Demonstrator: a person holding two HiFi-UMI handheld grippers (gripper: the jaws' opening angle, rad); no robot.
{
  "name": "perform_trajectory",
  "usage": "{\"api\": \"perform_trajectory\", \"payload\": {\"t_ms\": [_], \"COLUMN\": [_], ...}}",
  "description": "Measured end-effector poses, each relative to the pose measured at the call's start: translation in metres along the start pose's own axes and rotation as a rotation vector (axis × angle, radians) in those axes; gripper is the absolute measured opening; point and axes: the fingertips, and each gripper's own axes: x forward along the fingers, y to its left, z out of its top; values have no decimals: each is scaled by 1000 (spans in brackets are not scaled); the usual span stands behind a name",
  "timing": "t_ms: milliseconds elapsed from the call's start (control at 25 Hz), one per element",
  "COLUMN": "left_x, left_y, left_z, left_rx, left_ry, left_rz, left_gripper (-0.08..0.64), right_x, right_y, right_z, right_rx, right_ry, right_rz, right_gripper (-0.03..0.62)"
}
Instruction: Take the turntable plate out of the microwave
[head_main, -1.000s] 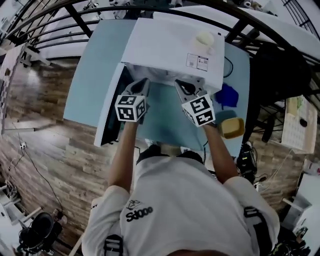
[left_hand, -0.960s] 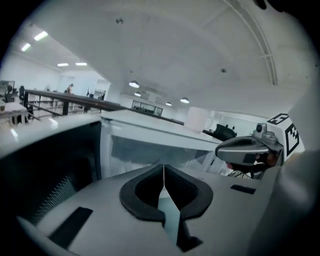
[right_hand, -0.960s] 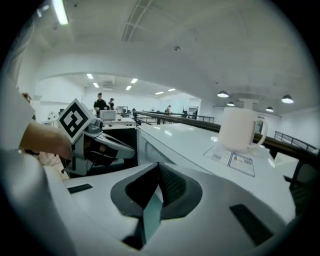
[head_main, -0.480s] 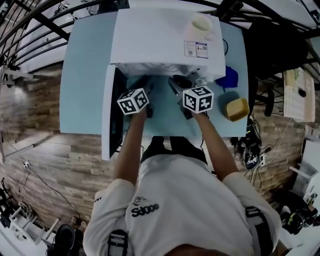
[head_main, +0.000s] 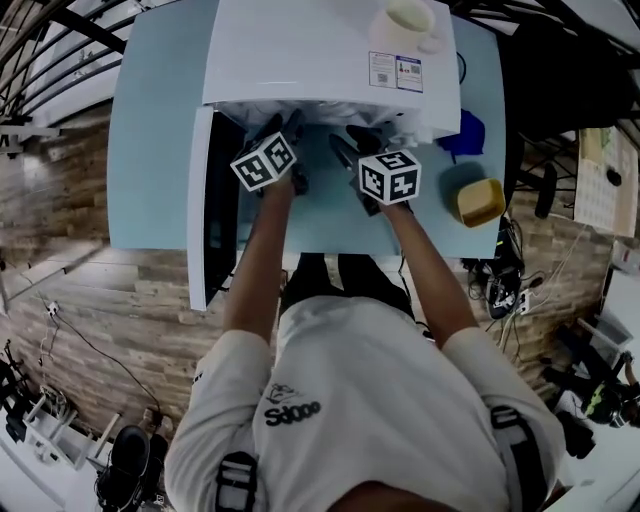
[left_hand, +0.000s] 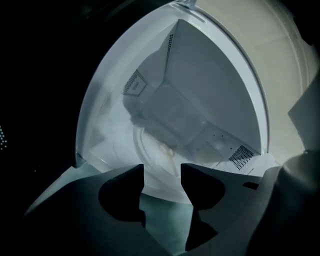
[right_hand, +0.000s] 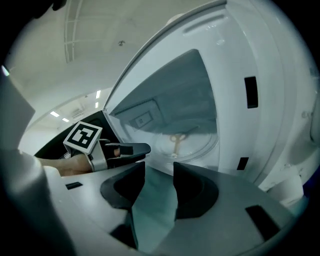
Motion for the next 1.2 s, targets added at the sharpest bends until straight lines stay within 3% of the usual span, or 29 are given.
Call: {"api": "perform_trajectory", "payload": {"t_ms": [120, 240, 560, 680, 720, 800, 960, 1200], "left_x": [8, 11, 8, 3, 3, 7, 15, 4], "left_y": [0, 2, -5, -11, -18, -33, -26, 10], "left_z": [2, 7, 14, 19, 24, 32, 30, 25], "left_rx": [-43, -151, -311, -240, -204, -158, -130, -101], "left_ry": [-11, -51, -132, -167, -182, -184, -123, -142], "left_rz": [9, 14, -83, -140, -170, -197, -83, 104], "left_gripper": [222, 222, 242, 241, 190, 172, 165, 249], "right_x": [1, 2, 18, 28, 31, 35, 41, 43], "right_y": [-8, -13, -22, -24, -26, -29, -31, -33], "right_z": [-5, -8, -7, -7, -7, -4, -8, -12], "right_rx": [-14, 4, 273, 326, 340, 369, 424, 420], "right_ry": [8, 5, -66, -74, -76, -86, -65, -49], "right_rz": [-14, -12, 42, 47, 46, 42, 38, 54], "right_gripper": [158, 158, 158, 158, 158, 158, 158, 158]}}
